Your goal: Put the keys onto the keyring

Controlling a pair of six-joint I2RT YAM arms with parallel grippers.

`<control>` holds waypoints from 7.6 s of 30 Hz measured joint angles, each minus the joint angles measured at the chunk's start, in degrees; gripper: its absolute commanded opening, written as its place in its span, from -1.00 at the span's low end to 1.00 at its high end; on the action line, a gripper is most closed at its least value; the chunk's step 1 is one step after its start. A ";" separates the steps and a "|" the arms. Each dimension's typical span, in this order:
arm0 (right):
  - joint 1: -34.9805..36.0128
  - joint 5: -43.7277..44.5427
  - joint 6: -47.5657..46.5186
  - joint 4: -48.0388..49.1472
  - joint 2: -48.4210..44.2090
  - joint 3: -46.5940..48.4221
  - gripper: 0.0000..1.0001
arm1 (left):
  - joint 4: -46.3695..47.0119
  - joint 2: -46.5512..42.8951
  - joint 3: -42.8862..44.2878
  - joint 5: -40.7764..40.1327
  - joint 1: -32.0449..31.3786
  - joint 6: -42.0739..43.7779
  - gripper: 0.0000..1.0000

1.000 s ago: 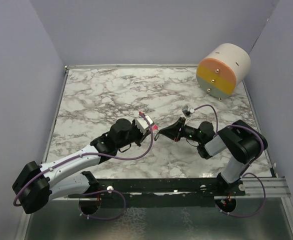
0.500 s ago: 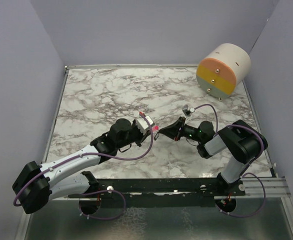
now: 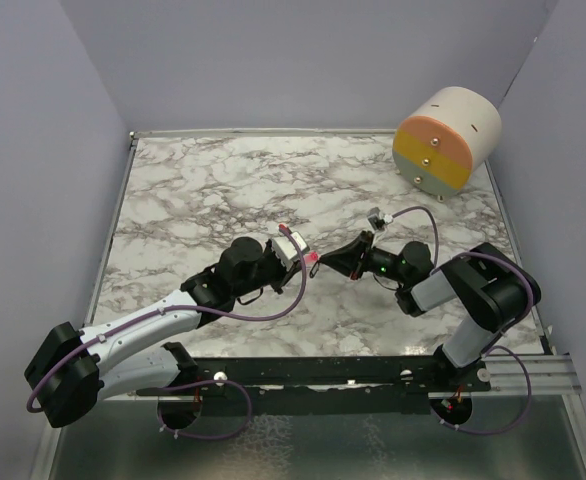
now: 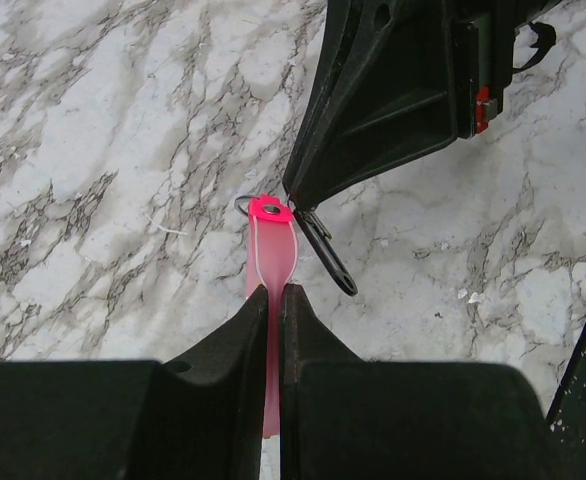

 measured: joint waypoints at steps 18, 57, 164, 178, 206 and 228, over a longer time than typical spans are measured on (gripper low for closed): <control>-0.83 0.02 0.07 0.02 3.15 1.88 -0.99 | 0.00 -1.88 -0.07 1.88 0.00 0.00 -1.00; -1.60 8.39 15.19 0.04 -1.49 -3.45 -0.99 | 4.61 -3.72 -2.12 2.69 0.00 1.20 -1.00; -1.60 8.33 21.00 0.07 -5.97 -5.05 -0.99 | 6.88 -0.74 -0.81 5.16 0.00 2.71 -1.00; -1.60 8.33 21.05 0.07 -5.22 -5.05 -0.98 | 6.93 -1.16 -0.81 5.09 0.00 2.49 -1.00; -1.60 8.33 21.00 0.07 -2.73 -4.09 -0.99 | 7.34 -2.05 -0.81 5.07 0.00 1.44 -1.00; -1.60 8.96 8.26 0.09 -6.01 -2.91 -0.98 | 2.91 -2.05 1.86 5.35 0.02 -2.08 -1.00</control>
